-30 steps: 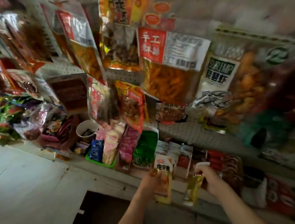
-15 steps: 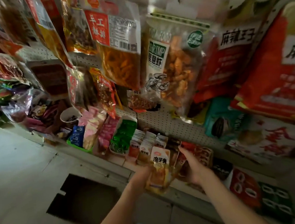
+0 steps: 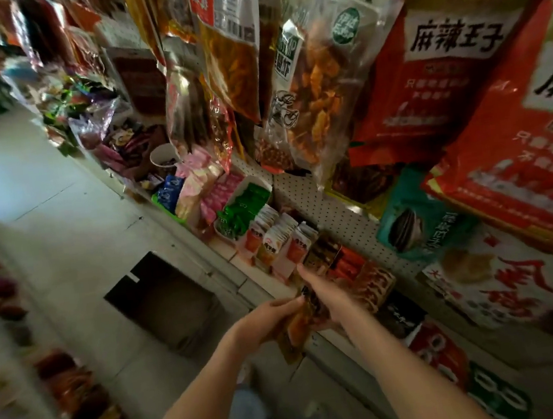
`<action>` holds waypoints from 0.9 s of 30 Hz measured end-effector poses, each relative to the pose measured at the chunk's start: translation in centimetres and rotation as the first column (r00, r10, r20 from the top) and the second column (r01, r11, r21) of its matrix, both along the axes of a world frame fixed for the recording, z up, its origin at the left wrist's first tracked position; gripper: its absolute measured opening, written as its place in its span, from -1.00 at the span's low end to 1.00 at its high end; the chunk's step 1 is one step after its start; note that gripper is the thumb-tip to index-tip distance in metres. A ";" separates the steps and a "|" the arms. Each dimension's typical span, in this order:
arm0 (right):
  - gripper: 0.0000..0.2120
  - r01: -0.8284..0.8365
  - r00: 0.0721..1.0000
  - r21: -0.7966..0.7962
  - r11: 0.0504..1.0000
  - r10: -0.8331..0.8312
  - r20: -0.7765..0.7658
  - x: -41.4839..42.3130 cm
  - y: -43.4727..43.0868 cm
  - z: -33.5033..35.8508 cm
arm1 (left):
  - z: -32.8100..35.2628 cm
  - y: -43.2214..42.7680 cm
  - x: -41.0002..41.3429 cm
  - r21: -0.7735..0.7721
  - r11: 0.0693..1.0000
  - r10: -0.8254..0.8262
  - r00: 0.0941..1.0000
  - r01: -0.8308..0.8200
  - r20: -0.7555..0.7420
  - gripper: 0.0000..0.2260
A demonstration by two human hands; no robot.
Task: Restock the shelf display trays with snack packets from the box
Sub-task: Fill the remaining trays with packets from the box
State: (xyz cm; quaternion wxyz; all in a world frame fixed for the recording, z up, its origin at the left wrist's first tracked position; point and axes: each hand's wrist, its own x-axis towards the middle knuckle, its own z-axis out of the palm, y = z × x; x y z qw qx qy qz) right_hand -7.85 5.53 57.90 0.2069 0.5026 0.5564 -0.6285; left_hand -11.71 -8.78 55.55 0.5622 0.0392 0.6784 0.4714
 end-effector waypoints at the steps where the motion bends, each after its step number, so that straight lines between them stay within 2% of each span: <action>1: -0.01 -0.003 1.000 0.024 1.000 0.004 -0.008 -0.3 -0.3 -0.1 | -0.3 -0.4 -0.1 0.013 1.000 0.023 1.000 -0.023 0.016 -0.54; 4: 0.22 0.012 1.000 0.041 0.999 -0.011 -0.018 -1.4 -0.3 -2.5 | -0.7 -1.0 -0.6 0.012 1.000 -0.001 1.000 0.001 0.018 -0.58; 6: 0.28 0.013 0.999 -0.043 0.999 -0.015 -0.029 -2.0 -0.2 -3.4 | -1.2 -1.0 -1.3 -0.049 0.996 -0.072 0.994 0.068 -0.086 -0.65; 8: 0.15 -0.096 0.995 -0.088 0.992 0.092 -0.038 -2.6 -0.5 -3.2 | -2.4 -1.6 -2.5 -0.114 0.991 -0.083 0.984 0.065 -0.157 -0.72; 10: 0.08 -0.311 0.948 0.050 0.949 0.313 -0.055 -3.3 -0.5 -4.3 | -3.8 -2.6 -3.9 -0.144 0.989 -0.048 0.990 0.029 -0.131 -0.70; 12: 0.07 -0.404 0.900 0.272 0.873 0.433 -0.055 -4.6 -0.1 -5.8 | -5.6 -3.4 -6.0 -0.160 0.987 -0.039 0.994 0.023 -0.102 -0.69; 13: 0.01 -0.430 0.877 0.309 0.848 0.474 -0.081 -5.3 0.1 -6.4 | -6.4 -3.5 -7.0 -0.162 0.986 -0.043 0.995 0.028 -0.091 -0.68; 15: -0.23 -0.475 0.842 0.277 0.835 0.523 -0.134 -6.9 0.3 -7.8 | -7.9 -3.2 -9.2 -0.176 0.983 -0.065 0.994 0.048 -0.092 -0.70; 17: -0.48 -0.453 0.850 0.234 0.860 0.496 -0.178 -8.5 0.3 -8.8 | -9.2 -2.7 -11.2 -0.181 0.982 -0.073 0.994 0.057 -0.085 -0.74; 19: -0.63 -0.387 0.872 0.246 0.888 0.440 -0.214 -10.6 0.2 -10.6 | -11.2 -1.9 -13.6 -0.146 0.989 -0.029 0.996 0.016 -0.087 -0.78; 21: -0.69 -0.315 0.894 0.306 0.899 0.389 -0.222 -12.9 0.5 -12.4 | -13.6 -1.0 -15.5 -0.142 0.986 0.058 0.979 -0.086 -0.193 -0.83; 23: -0.70 -0.255 0.909 0.410 0.876 0.362 -0.208 -15.0 1.0 -14.5 | -16.1 -0.3 -16.6 -0.186 0.949 0.185 0.929 -0.254 -0.322 -0.75; 24: -0.70 -0.234 0.914 0.486 0.842 0.361 -0.187 -15.9 1.4 -15.2 | -16.8 0.1 -16.9 -0.190 0.930 0.233 0.906 -0.314 -0.354 -0.71; 27: -0.68 -0.318 0.869 0.710 0.628 0.492 -0.046 -18.5 2.5 -18.3 | -21.0 0.8 -18.0 -0.197 0.905 0.309 0.902 -0.376 -0.300 -0.63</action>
